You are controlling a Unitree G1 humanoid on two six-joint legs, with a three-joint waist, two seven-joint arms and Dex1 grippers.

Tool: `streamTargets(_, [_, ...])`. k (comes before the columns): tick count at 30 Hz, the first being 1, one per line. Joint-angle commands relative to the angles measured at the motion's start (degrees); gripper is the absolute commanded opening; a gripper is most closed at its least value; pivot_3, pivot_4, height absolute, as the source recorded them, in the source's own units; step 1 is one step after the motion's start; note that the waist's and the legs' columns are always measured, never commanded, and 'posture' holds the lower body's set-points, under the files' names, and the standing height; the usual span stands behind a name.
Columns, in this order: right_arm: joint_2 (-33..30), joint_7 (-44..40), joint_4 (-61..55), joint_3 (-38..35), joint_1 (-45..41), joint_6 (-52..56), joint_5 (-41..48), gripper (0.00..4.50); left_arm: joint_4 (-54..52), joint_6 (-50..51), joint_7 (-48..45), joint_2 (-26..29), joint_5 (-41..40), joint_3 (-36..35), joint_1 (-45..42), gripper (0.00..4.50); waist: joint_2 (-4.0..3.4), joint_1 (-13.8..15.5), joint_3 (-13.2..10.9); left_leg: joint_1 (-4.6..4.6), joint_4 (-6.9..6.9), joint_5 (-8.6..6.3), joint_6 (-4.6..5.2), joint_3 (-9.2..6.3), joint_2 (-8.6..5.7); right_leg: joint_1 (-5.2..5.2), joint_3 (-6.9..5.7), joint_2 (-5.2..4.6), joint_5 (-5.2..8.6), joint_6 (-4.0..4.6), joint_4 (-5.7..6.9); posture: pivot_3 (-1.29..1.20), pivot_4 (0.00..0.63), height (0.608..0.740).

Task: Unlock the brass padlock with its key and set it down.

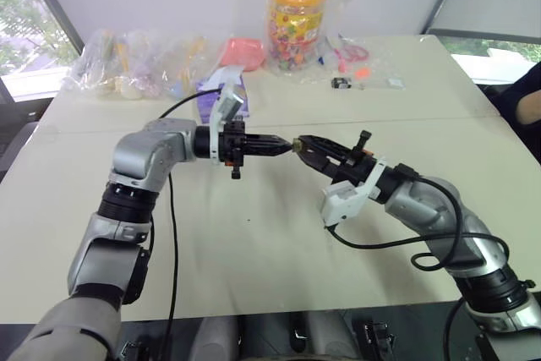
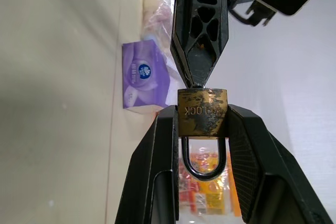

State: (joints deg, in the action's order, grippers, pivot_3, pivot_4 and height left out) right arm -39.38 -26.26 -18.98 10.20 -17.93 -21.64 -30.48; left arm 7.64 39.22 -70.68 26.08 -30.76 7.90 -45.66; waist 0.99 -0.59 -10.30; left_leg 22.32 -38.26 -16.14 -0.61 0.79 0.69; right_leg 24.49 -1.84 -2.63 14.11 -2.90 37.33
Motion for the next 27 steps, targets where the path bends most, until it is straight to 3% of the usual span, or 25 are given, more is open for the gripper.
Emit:
streamTargets(1, [0.46, -0.7, -3.2, -1.36, -0.31, -0.05, 2.48, 0.7, -2.03, -7.15, -0.45, -0.47, 3.19, 1.35, 0.34, 0.04, 0.0, 0.01, 0.0, 0.0, 0.0, 0.0, 0.0, 0.01, 0.0, 0.0, 0.0, 0.0, 0.0, 0.0, 0.0, 0.0, 0.15, 0.737])
streamTargets(15, [0.37, -2.5, -3.2, -1.45, 1.33, -0.17, 2.71, 0.7, 5.66, -47.53, 3.19, -2.48, 20.99, 3.92, 0.49, 0.04, 0.0, 0.09, 0.0, -0.03, 0.0, -0.01, 0.01, 0.31, 0.0, 0.0, 0.04, 0.01, 0.0, 0.0, 0.0, 0.0, 0.15, 0.737])
streamTargets(22, [0.12, -2.57, -2.77, -1.43, 1.69, -0.53, 2.48, 0.7, 11.94, -65.37, 4.95, -3.04, 26.12, 4.1, -1.66, 0.04, 0.0, 0.16, 0.0, -0.03, 0.0, -0.01, 0.01, 0.33, 0.0, 0.0, 0.04, 0.01, -0.01, -0.01, 0.0, 0.0, 0.15, 0.737])
streamTargets(26, [0.17, -2.66, -2.7, -1.52, 1.75, -0.39, 2.62, 0.7, 12.21, -62.32, 5.42, -4.33, 23.64, 2.94, -2.25, 0.04, 0.0, 0.16, 0.0, -0.03, 0.0, -0.01, 0.01, 0.34, 0.0, 0.0, 0.04, 0.01, -0.02, -0.02, 0.0, 0.0, 0.15, 0.737])
streamTargets(27, [0.2, -2.76, -2.69, -1.51, 1.78, -0.37, 2.66, 0.7, 11.17, -57.25, 5.07, -4.42, 21.85, 2.61, -1.85, 0.04, 0.0, 0.14, 0.0, -0.03, 0.0, -0.01, 0.01, 0.34, 0.0, 0.0, 0.04, 0.01, -0.02, -0.03, 0.0, 0.0, 0.15, 0.737])
